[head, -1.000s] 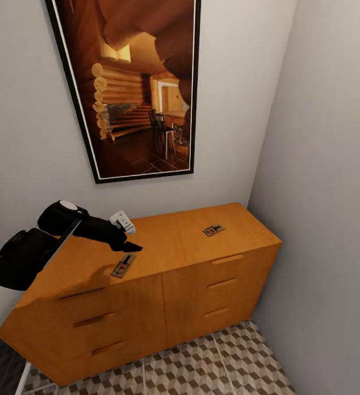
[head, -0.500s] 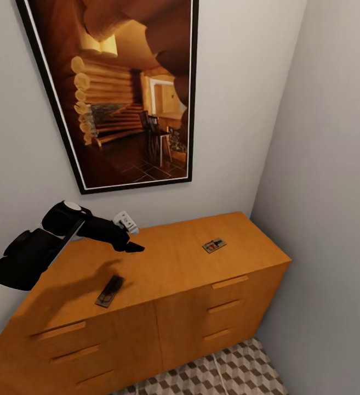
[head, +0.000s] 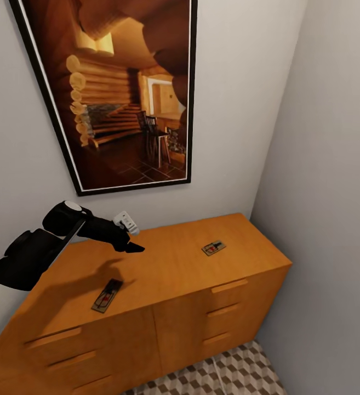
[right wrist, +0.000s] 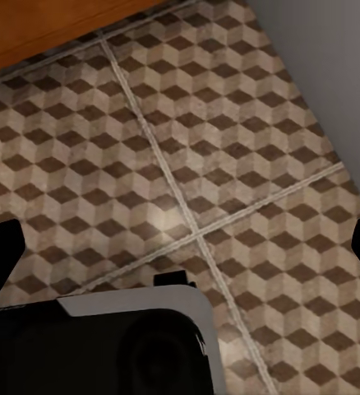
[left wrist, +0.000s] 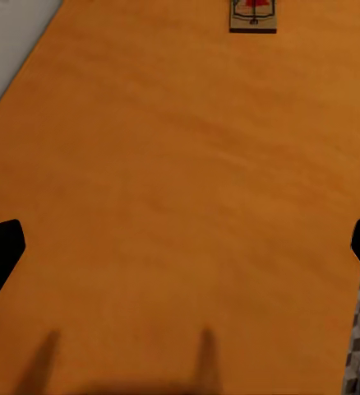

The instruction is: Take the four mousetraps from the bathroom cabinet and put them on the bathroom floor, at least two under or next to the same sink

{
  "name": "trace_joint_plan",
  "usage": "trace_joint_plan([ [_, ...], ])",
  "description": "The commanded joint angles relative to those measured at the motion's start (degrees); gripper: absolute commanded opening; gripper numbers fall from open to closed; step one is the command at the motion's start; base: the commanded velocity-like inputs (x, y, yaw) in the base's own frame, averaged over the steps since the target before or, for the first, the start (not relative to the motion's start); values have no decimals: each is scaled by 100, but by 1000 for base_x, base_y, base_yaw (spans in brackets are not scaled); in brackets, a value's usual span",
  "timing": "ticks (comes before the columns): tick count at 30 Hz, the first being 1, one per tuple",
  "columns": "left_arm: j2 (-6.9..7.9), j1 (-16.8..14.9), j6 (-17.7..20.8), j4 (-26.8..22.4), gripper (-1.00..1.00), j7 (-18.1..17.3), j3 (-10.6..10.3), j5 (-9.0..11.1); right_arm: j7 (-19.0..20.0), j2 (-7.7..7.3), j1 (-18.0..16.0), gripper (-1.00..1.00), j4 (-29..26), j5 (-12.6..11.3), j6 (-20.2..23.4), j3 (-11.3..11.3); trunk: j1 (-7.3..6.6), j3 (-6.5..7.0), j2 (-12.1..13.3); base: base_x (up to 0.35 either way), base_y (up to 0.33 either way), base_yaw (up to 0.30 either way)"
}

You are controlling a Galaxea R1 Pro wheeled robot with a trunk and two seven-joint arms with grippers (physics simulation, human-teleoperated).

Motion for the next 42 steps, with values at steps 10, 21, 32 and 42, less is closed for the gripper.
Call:
trace_joint_plan([
  [10, 2, -6, 31, -6, 100, -49, -5, -45, 48, 47, -4, 100, 6, -63, -21, 22, 0, 29, -4, 1, 0, -197],
  [21, 2, -6, 31, -3, 100, -49, -5, -39, 46, 61, -4, 100, 4, -63, -21, 22, 0, 86, -4, 0, 0, -255],
  [32, 2, -6, 23, 3, 100, -49, -13, -38, 47, 52, -4, 100, 4, -63, -24, 28, 0, 124, -4, 0, 0, -177],
  [42, 48, 125, 31, 36, 100, -14, -114, -64, 61, 212, -2, 100, -5, -37, -32, 34, 0, 126, -4, 0, 0, -12],
])
